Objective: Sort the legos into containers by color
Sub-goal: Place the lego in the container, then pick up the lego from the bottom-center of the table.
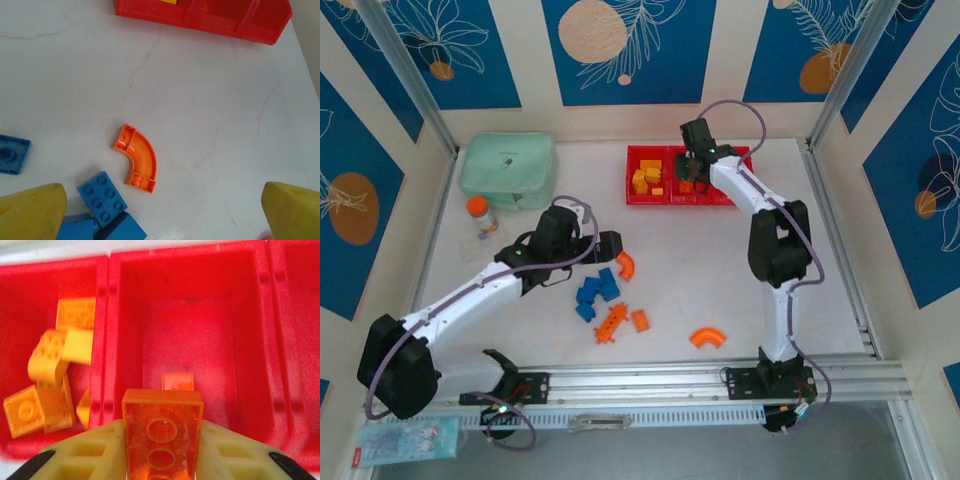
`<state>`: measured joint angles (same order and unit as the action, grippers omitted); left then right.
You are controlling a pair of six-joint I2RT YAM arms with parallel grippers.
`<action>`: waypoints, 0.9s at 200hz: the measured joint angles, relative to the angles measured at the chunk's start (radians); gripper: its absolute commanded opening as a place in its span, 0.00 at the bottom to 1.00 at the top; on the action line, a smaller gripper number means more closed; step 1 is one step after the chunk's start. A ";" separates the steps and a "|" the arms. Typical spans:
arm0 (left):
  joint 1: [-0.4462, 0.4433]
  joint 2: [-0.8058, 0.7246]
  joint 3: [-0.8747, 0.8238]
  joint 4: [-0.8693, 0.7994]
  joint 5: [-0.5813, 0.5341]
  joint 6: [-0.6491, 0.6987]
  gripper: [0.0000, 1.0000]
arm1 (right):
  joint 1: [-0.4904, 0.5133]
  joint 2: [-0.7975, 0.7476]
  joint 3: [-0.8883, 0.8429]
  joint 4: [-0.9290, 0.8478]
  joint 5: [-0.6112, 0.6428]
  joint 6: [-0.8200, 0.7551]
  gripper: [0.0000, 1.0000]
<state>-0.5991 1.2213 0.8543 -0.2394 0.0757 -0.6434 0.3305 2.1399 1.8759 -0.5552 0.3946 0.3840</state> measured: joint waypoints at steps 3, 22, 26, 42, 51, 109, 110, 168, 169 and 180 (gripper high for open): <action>0.002 0.002 0.002 0.000 0.001 0.001 0.99 | -0.003 0.019 0.024 -0.005 0.000 -0.004 0.40; 0.016 0.014 0.013 0.000 0.006 0.008 0.99 | -0.016 0.125 0.170 -0.029 0.004 -0.028 0.49; 0.019 0.017 0.015 0.000 0.006 0.009 0.99 | -0.019 0.143 0.200 -0.040 0.005 -0.038 0.52; 0.024 0.026 0.026 -0.001 0.011 0.015 0.99 | -0.025 0.197 0.282 -0.069 0.011 -0.047 0.58; 0.025 0.027 0.028 0.000 0.014 0.018 0.99 | -0.026 0.202 0.294 -0.078 0.010 -0.057 0.60; 0.026 0.029 0.029 0.002 0.053 0.022 0.99 | 0.011 0.026 0.085 -0.089 0.003 -0.059 0.65; 0.026 0.029 0.029 0.002 0.055 0.021 0.99 | 0.012 0.021 0.079 -0.088 0.002 -0.058 0.65; 0.016 -0.040 -0.023 0.044 0.088 0.015 0.99 | 0.074 -0.359 -0.276 -0.114 -0.047 -0.002 0.72; 0.015 -0.042 -0.024 0.045 0.089 0.014 0.99 | 0.075 -0.363 -0.280 -0.115 -0.047 -0.001 0.72; 0.005 -0.060 -0.046 0.050 0.090 0.012 0.99 | 0.089 -0.417 -0.343 -0.122 -0.053 0.009 0.74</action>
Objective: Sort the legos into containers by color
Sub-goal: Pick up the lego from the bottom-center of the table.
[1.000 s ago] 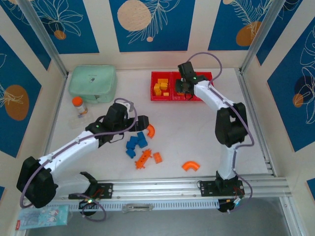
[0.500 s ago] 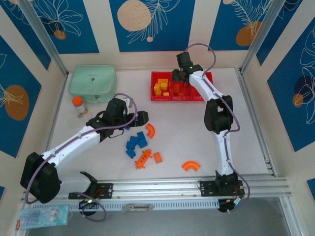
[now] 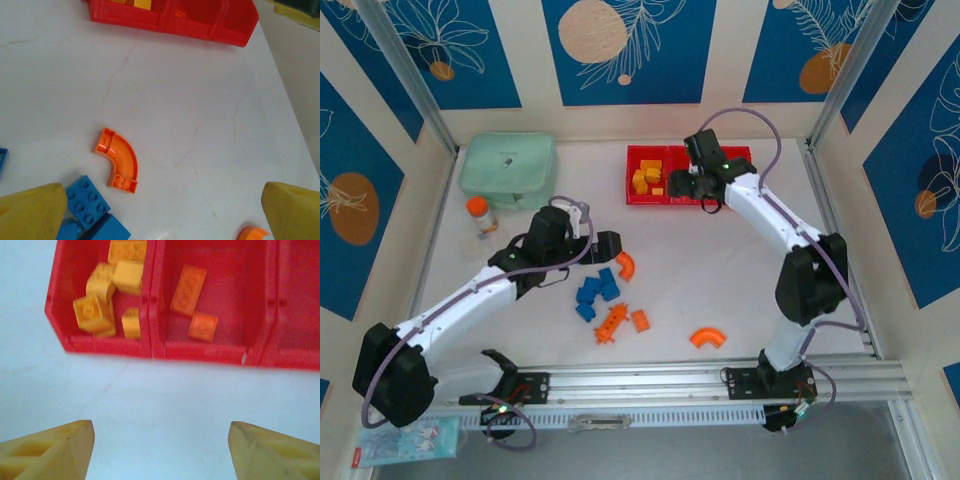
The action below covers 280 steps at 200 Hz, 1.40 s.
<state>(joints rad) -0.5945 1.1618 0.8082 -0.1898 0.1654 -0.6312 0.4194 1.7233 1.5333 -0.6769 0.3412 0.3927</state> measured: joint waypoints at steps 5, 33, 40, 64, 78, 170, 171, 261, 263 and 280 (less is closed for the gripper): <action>-0.004 -0.006 -0.008 0.002 -0.001 -0.003 0.99 | 0.006 -0.022 -0.026 -0.003 -0.001 0.005 0.74; -0.050 -0.042 -0.051 0.005 -0.010 -0.019 0.99 | 0.048 -0.138 -0.200 -0.040 -0.010 0.038 0.76; -0.068 -0.052 -0.059 0.003 -0.019 -0.025 0.99 | 0.059 -0.162 -0.236 -0.053 -0.014 0.045 0.76; -0.122 -0.075 -0.076 0.004 -0.047 -0.044 0.99 | 0.108 -0.238 -0.341 -0.103 -0.024 0.071 0.77; -0.146 -0.076 -0.084 0.010 -0.063 -0.054 0.99 | 0.145 -0.288 -0.399 -0.126 -0.024 0.090 0.78; -0.244 -0.076 -0.173 0.043 -0.133 -0.136 0.99 | 0.392 -0.528 -0.752 -0.214 -0.087 0.452 0.64; -0.244 -0.076 -0.175 0.043 -0.133 -0.136 0.99 | 0.397 -0.529 -0.757 -0.214 -0.087 0.461 0.64; -0.248 -0.089 -0.204 0.049 -0.141 -0.158 0.99 | 0.549 -0.513 -0.845 -0.200 -0.077 0.762 0.52; -0.248 -0.089 -0.204 0.049 -0.141 -0.158 0.99 | 0.549 -0.512 -0.845 -0.198 -0.076 0.764 0.52; -0.248 -0.089 -0.204 0.049 -0.141 -0.158 0.99 | 0.549 -0.480 -0.844 -0.183 -0.068 0.777 0.51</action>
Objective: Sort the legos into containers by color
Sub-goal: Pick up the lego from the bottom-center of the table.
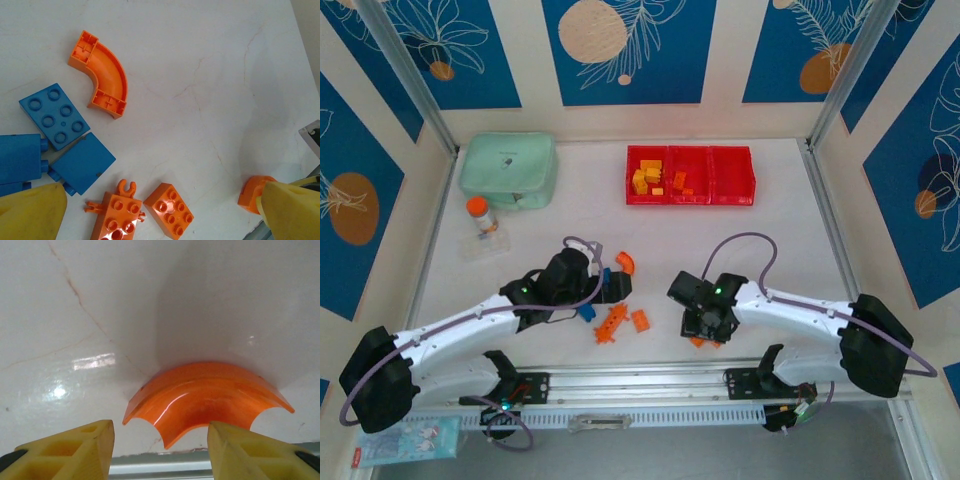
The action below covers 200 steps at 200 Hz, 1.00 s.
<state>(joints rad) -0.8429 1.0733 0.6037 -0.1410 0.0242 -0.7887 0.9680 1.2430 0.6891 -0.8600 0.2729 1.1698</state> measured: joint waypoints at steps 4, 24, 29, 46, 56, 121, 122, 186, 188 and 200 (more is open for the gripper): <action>0.000 0.000 0.000 0.000 0.000 0.000 0.99 | 0.000 0.007 0.000 0.004 0.002 0.003 0.50; 0.000 0.000 0.000 0.000 0.000 0.000 0.99 | 0.001 0.042 0.000 0.019 0.015 0.013 0.47; 0.000 0.000 0.000 0.000 0.000 0.000 0.99 | 0.001 0.051 0.000 0.021 0.017 0.017 0.46; 0.000 0.000 0.000 -0.001 -0.003 0.000 0.99 | 0.001 0.077 0.000 0.030 0.027 0.021 0.41; 0.000 0.000 0.000 -0.001 -0.004 0.000 0.99 | 0.002 0.090 0.002 0.034 0.034 0.026 0.40; 0.000 0.000 0.000 -0.002 -0.008 0.000 0.99 | 0.010 0.159 0.030 0.054 0.046 0.022 0.19; 0.000 0.000 0.000 -0.002 -0.008 0.000 0.99 | 0.010 0.160 0.030 0.054 0.046 0.023 0.19; 0.000 -0.025 0.000 -0.011 -0.027 0.000 0.99 | 0.020 0.168 0.051 0.052 0.051 0.013 0.00; 0.000 -0.025 0.000 -0.011 -0.028 0.000 0.99 | 0.020 0.168 0.051 0.052 0.052 0.013 0.00; 0.000 -0.027 0.000 -0.013 -0.030 0.000 0.99 | 0.020 0.168 0.051 0.052 0.053 0.011 0.00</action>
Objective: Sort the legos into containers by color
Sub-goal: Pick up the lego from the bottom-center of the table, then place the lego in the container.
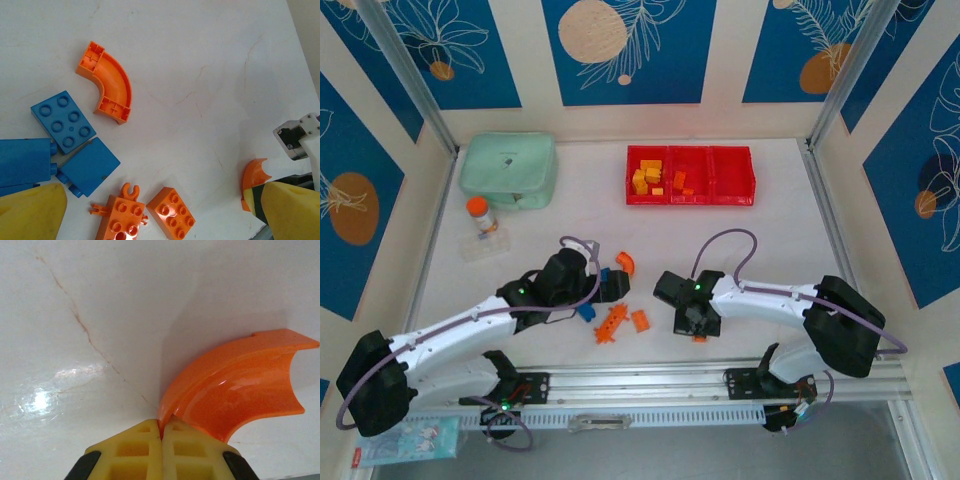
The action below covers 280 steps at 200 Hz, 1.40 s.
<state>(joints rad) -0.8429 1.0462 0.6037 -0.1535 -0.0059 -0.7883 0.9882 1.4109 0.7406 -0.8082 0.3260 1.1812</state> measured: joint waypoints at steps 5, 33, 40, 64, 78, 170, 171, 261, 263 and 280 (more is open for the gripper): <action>0.000 0.000 0.000 -0.001 -0.001 0.000 0.99 | 0.000 0.000 0.000 0.000 0.000 -0.002 0.00; 0.000 0.000 0.000 -0.001 -0.004 0.002 0.99 | -0.022 -0.019 0.011 -0.005 0.004 -0.031 0.00; 0.000 0.000 0.000 -0.002 -0.006 0.005 0.99 | -0.035 -0.030 0.018 -0.005 0.005 -0.045 0.00; 0.006 0.001 0.002 -0.011 -0.017 0.024 0.99 | -0.119 -0.074 0.070 -0.003 0.003 -0.116 0.00; 0.021 0.010 0.015 -0.023 -0.018 0.039 0.99 | -0.177 -0.089 0.113 0.010 0.003 -0.166 0.00; 0.206 0.151 0.132 0.007 0.109 0.083 0.99 | -0.532 0.315 0.697 0.170 -0.044 -0.598 0.00; 0.208 0.153 0.134 0.008 0.111 0.084 0.99 | -0.534 0.320 0.702 0.170 -0.044 -0.600 0.00; 0.320 0.235 0.191 0.034 0.179 0.105 0.99 | -0.699 0.890 1.383 0.097 -0.121 -0.841 0.15; 0.321 0.236 0.192 0.034 0.180 0.106 0.99 | -0.700 0.896 1.394 0.093 -0.121 -0.842 0.16; 0.335 0.244 0.203 0.034 0.190 0.110 0.99 | -0.713 0.932 1.469 0.053 -0.126 -0.864 0.24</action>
<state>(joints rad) -0.5083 1.2900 0.8070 -0.1192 0.1844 -0.6781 0.2749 2.3428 2.2101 -0.7547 0.2005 0.3176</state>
